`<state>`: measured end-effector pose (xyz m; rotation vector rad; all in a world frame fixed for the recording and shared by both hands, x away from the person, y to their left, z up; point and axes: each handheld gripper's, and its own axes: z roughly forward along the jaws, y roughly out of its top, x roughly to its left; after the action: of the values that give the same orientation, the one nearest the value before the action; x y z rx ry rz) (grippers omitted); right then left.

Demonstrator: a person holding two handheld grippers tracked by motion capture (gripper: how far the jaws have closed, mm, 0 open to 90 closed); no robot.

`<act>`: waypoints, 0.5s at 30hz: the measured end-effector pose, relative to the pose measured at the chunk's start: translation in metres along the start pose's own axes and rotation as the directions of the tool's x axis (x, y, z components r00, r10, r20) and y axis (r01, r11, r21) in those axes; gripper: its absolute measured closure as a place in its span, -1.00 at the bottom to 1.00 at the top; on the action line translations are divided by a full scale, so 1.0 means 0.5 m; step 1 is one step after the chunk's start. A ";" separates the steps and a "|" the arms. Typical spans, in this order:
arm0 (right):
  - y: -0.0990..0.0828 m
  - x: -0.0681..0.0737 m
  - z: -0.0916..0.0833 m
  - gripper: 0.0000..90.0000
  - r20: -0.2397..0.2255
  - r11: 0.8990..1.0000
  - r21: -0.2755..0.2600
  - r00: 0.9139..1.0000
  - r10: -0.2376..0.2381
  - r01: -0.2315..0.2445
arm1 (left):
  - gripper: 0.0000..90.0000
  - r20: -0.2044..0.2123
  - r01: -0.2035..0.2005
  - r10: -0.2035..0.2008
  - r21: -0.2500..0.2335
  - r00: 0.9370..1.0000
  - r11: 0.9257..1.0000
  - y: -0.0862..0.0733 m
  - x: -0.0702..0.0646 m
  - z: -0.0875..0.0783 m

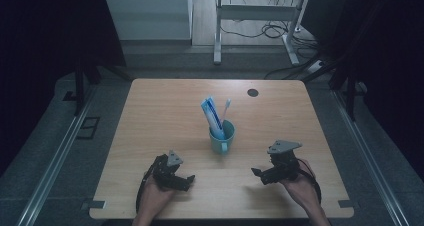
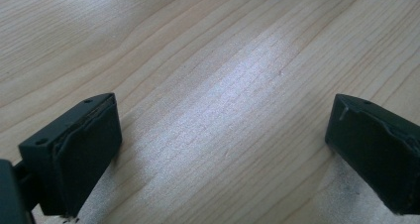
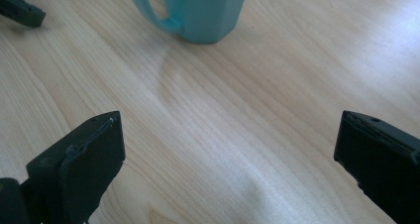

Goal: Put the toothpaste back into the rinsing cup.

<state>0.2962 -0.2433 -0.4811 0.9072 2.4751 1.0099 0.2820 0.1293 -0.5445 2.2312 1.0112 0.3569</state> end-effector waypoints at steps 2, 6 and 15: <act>-0.009 0.003 0.004 -1.00 -0.001 1.000 0.002 1.000 0.003 -0.003 | -0.98 0.000 0.000 0.000 0.000 1.000 1.000 0.000 0.000 0.000; -0.028 0.006 0.012 -1.00 -0.005 1.000 0.002 1.000 0.018 -0.018 | -0.98 0.000 0.002 -0.002 -0.001 1.000 1.000 0.000 0.000 0.000; -0.071 0.007 0.032 -1.00 -0.009 1.000 0.005 1.000 0.029 -0.029 | -0.98 0.001 0.007 -0.007 -0.003 1.000 1.000 0.000 -0.001 0.000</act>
<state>0.2862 -0.2525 -0.5175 0.9452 2.4801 1.0197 0.2818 0.1289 -0.5448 2.2245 1.0171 0.3547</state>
